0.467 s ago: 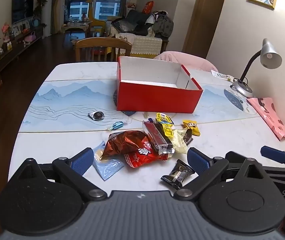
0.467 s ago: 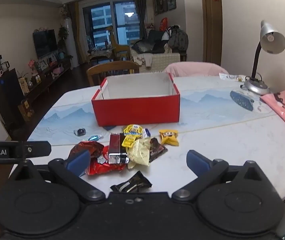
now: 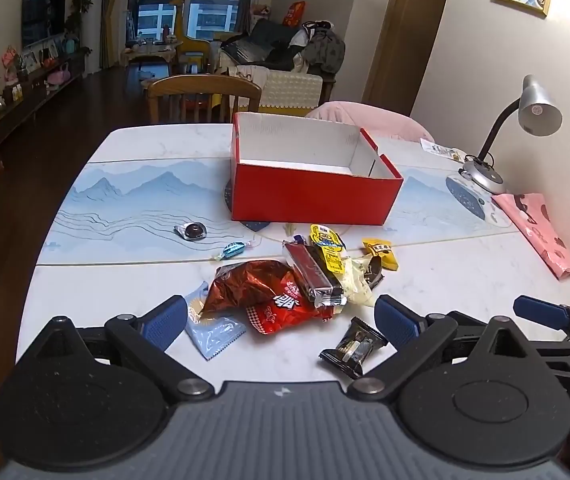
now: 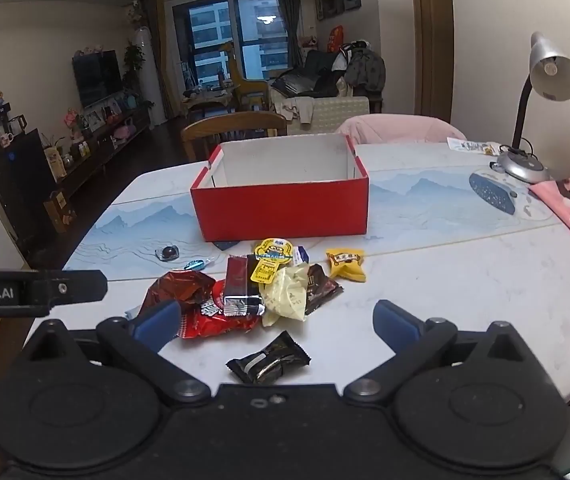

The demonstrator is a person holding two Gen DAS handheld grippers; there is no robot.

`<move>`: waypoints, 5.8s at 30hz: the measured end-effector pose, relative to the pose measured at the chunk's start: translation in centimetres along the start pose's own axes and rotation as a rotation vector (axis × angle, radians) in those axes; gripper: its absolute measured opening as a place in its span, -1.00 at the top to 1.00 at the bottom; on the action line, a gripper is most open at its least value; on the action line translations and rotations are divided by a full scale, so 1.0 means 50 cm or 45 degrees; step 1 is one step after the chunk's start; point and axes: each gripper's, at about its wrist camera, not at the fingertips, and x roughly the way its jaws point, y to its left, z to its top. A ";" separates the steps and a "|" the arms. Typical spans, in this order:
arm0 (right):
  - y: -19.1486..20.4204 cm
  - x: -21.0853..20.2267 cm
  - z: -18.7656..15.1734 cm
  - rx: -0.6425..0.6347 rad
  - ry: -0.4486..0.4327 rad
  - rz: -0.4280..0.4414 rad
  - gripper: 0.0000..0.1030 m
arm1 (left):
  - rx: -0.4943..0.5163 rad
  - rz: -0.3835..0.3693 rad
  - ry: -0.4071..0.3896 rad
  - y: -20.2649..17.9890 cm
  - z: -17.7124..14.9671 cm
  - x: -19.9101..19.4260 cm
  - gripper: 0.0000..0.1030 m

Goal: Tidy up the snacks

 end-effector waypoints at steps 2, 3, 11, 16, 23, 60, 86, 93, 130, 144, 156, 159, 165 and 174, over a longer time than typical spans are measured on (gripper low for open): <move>0.000 -0.003 0.000 -0.004 -0.011 0.004 -0.99 | -0.003 0.007 -0.002 0.000 0.001 -0.001 -0.95; 0.000 -0.003 0.000 -0.006 -0.015 0.007 -0.99 | -0.005 0.007 -0.004 -0.001 0.001 -0.002 -0.95; 0.002 -0.011 -0.001 -0.027 -0.032 0.018 -0.99 | 0.002 0.008 -0.010 -0.005 0.001 -0.006 -0.95; 0.003 -0.015 -0.002 -0.033 -0.039 0.004 -0.99 | 0.000 0.009 -0.013 -0.006 0.000 -0.008 -0.95; -0.003 -0.028 -0.001 -0.022 -0.063 -0.012 -0.99 | 0.002 0.006 -0.013 -0.006 0.001 -0.009 -0.95; 0.006 -0.052 0.010 -0.020 -0.115 -0.045 -0.94 | 0.011 -0.031 -0.022 -0.010 -0.001 -0.020 -0.95; -0.001 0.024 0.028 -0.036 -0.007 -0.017 -0.87 | -0.025 -0.018 0.042 0.004 0.022 0.031 -0.95; -0.024 0.134 0.007 -0.099 0.208 0.018 -0.84 | -0.135 -0.001 0.198 0.044 0.037 0.123 -0.94; -0.029 0.377 -0.033 0.050 0.697 0.168 -0.47 | 0.654 0.030 0.413 0.015 0.039 0.398 -0.54; -0.019 0.366 -0.024 -0.056 0.649 0.181 0.10 | 0.352 0.001 0.420 0.071 0.069 0.405 -0.01; -0.040 0.321 -0.007 -0.043 0.531 0.197 0.23 | 0.178 -0.001 0.386 0.100 0.071 0.373 0.39; -0.048 0.305 0.003 -0.030 0.494 0.188 0.24 | 0.117 -0.010 0.400 0.108 0.074 0.360 0.47; -0.063 0.278 0.026 -0.040 0.421 0.168 0.24 | 0.090 0.023 0.400 0.113 0.079 0.344 0.54; -0.073 0.255 0.070 -0.053 0.331 0.155 0.24 | -0.030 0.005 0.376 0.131 0.094 0.324 0.59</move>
